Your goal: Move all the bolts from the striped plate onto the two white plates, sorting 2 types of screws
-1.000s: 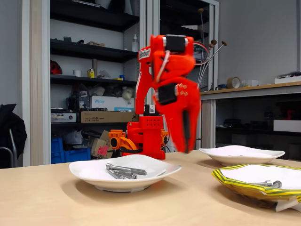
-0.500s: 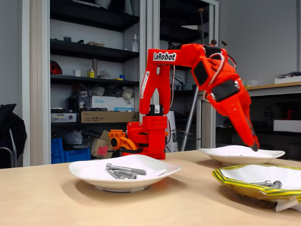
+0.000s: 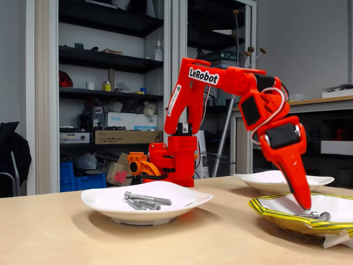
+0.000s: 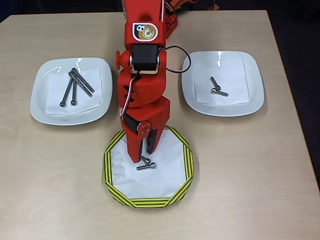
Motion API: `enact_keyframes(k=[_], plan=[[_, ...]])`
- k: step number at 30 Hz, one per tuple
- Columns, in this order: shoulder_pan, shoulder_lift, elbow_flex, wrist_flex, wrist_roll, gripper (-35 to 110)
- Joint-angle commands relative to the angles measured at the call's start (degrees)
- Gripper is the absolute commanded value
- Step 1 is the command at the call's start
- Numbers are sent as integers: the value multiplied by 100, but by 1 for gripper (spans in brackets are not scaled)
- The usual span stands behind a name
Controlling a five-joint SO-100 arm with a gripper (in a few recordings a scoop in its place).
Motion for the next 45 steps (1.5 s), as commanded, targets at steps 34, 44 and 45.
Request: enact_keyframes(k=[34,44,45], plan=[[-598,-308,-3164,3832,1749,0],[-2127,1863,97,2839,4271,0],[-2285,2057,369,2751,4509,0]])
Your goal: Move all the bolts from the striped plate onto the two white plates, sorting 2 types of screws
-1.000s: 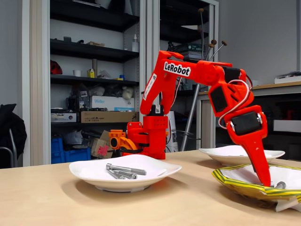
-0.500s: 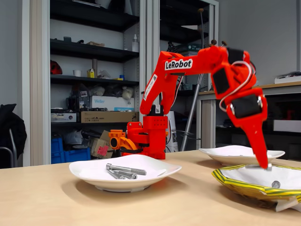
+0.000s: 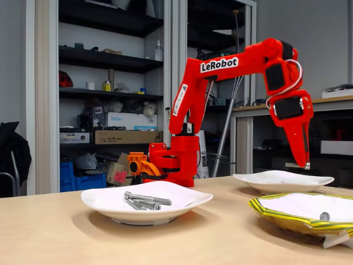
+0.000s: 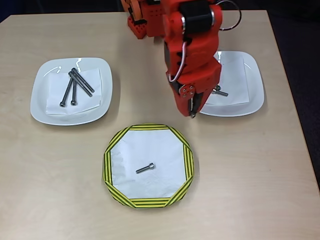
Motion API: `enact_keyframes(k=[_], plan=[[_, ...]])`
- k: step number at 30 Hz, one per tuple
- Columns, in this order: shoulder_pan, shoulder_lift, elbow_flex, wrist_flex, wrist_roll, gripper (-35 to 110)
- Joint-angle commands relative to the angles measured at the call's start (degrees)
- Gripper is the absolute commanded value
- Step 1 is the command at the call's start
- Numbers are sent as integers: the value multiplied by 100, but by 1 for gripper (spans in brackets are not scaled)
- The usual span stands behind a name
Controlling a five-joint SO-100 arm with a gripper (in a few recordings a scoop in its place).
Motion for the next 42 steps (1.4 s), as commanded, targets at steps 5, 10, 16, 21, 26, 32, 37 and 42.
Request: enact_keyframes(k=[5,10,16,21,26,32,37,42], plan=[[-1213,1573,1802,-562,1723,0],[-2057,2092,2276,-650,2856,0],[-2558,2382,2742,-1099,3709,10],[-2347,2610,3182,-1661,3340,19],[-1749,2584,2979,-1723,2338,21],[-176,2021,2303,-2399,-615,20],[809,1011,1679,-3410,-1872,18],[1195,229,1143,-3577,-18,19]])
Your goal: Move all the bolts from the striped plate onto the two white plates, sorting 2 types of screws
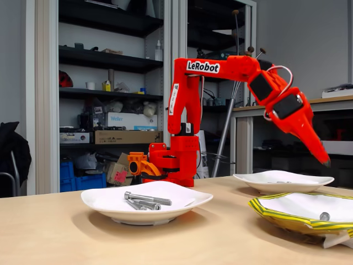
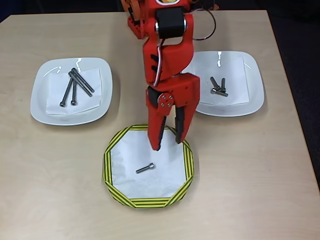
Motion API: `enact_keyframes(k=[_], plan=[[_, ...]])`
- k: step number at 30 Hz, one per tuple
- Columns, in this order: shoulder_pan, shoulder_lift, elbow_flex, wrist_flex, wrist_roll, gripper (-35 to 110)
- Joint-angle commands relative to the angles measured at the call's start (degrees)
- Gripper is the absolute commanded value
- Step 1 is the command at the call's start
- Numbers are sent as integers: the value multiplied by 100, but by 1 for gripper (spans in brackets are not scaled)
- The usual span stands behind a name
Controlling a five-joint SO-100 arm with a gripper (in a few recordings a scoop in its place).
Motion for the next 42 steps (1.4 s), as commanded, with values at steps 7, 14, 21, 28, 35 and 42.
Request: enact_keyframes(k=[7,14,21,28,35,42], plan=[[229,-1204,-1978,1529,2830,19],[545,-2136,-3261,1819,3296,19],[791,-3155,-4623,2092,3208,18],[712,-3674,-5300,2355,3437,18],[606,-3771,-5335,2373,3524,17],[431,-3691,-4931,2408,3788,17]])
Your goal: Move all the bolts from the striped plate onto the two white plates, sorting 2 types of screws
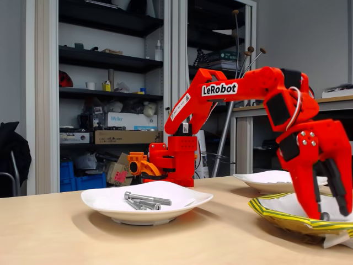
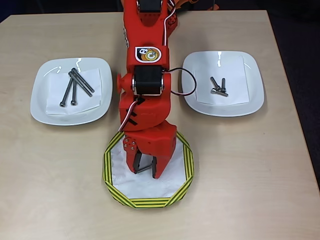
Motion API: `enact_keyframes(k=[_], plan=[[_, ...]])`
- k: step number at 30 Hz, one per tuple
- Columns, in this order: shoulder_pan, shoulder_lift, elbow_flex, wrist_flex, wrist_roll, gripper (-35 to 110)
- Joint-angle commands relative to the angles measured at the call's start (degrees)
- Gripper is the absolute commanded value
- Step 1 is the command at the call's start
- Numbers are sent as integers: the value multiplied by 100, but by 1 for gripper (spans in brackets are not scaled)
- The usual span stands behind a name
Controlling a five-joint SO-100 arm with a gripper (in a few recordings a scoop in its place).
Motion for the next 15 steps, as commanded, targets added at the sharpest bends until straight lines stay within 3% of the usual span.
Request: enact_keyframes(k=[1,15], plan=[[-176,272,281,35,220,17],[-343,554,967,-193,387,16]])
